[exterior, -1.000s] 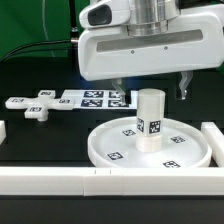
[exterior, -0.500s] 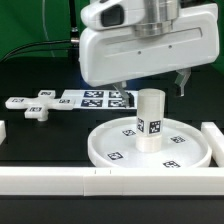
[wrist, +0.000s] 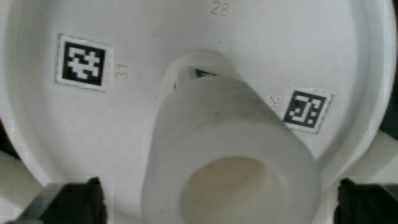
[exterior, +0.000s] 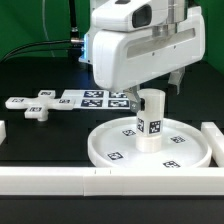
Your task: Assemble round table
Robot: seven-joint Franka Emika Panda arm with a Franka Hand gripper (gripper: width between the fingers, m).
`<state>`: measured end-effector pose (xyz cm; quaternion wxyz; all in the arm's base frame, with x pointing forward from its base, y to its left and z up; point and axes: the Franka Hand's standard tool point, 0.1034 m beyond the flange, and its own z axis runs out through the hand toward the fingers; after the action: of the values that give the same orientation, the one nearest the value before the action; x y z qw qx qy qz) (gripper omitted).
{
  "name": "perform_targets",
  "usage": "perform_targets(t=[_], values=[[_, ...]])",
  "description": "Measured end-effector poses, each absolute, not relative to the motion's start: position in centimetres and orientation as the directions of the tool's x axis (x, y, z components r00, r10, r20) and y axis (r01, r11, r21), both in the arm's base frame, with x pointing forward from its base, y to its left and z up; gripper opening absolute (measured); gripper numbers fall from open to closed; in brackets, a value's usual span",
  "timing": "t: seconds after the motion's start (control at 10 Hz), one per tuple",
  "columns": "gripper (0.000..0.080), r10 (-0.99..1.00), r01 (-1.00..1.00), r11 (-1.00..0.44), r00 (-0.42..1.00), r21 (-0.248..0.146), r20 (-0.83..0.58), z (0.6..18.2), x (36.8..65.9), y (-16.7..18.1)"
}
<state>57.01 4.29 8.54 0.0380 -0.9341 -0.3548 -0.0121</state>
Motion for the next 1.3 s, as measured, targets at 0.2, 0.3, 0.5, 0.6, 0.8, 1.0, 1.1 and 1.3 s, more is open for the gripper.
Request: perform_targets(t=[0.2, 0.3, 0.5, 0.6, 0.8, 1.0, 1.1, 1.3], values=[[0.0649, 0.762, 0.764, -0.644, 0.646, -0.053, 0.055, 8.5, 57.0, 4.1], [0.0649, 0.812, 0.815, -0.579, 0.580, -0.037, 0.058, 8.5, 57.1, 3.9], [0.0649, 0.908, 0.909, -0.417, 0.415, 0.022, 0.062, 8.1, 57.3, 3.8], [0.0649, 0.938, 0.938, -0.345, 0.343, 0.030, 0.052, 7.9, 57.3, 3.8], [0.0649, 0.975, 0.974, -0.221, 0.220, 0.040, 0.029, 7.8, 57.2, 3.9], [0.0649, 0.996, 0.995, -0.094, 0.094, 0.042, 0.003, 7.6, 57.1, 3.8], [0.0649, 0.999, 0.998, -0.041, 0.042, 0.042, -0.009, 7.5, 57.1, 3.9], [0.0649, 0.997, 0.997, 0.068, -0.067, 0.040, -0.031, 7.4, 57.0, 4.1]])
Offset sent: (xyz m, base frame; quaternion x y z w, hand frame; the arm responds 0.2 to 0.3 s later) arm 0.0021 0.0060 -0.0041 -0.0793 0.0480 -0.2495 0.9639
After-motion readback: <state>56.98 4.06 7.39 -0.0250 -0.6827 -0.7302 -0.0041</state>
